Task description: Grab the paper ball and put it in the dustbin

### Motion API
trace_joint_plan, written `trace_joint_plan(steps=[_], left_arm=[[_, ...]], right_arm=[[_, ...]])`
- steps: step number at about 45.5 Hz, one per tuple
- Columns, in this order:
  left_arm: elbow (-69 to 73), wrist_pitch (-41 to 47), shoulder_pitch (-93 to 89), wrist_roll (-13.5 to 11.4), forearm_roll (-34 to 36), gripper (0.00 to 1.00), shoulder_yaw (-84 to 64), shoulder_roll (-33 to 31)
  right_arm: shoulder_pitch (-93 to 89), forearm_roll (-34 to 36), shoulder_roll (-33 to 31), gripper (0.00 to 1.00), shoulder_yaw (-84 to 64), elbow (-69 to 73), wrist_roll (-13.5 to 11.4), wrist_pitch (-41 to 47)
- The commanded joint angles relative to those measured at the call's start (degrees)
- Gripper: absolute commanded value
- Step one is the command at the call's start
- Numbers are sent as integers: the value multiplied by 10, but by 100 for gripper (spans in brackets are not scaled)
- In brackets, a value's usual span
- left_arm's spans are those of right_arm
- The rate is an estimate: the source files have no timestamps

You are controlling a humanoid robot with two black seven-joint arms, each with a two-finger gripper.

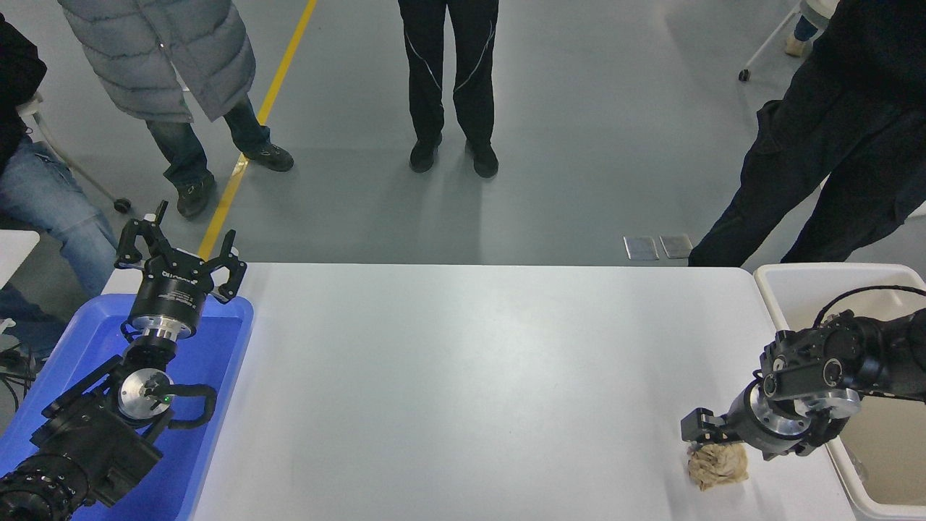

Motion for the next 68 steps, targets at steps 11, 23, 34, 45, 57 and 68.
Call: trace_joint_plan(steps=[11,23,34,45,57,68], left_arm=[[-1,0,0,0,0,98,0,0],[-1,0,0,0,0,98,0,0],[0,0,0,0,0,98,0,0],[0,0,0,0,0,98,0,0],[0,0,0,0,0,98,0,0],[-1,0,0,0,0,98,0,0]], right_arm=[[-25,-2,0,100,18,-18,0,-3],[-27,3,0,100,18,-20,0,-3],[-51,5,0,100,49,-31,0,-4],[-56,8,0,73,54,-38,0,-5],[-55,37,-1,14,53,-36,0,-1],[-52,38,-7,0,49,-31,0,6]])
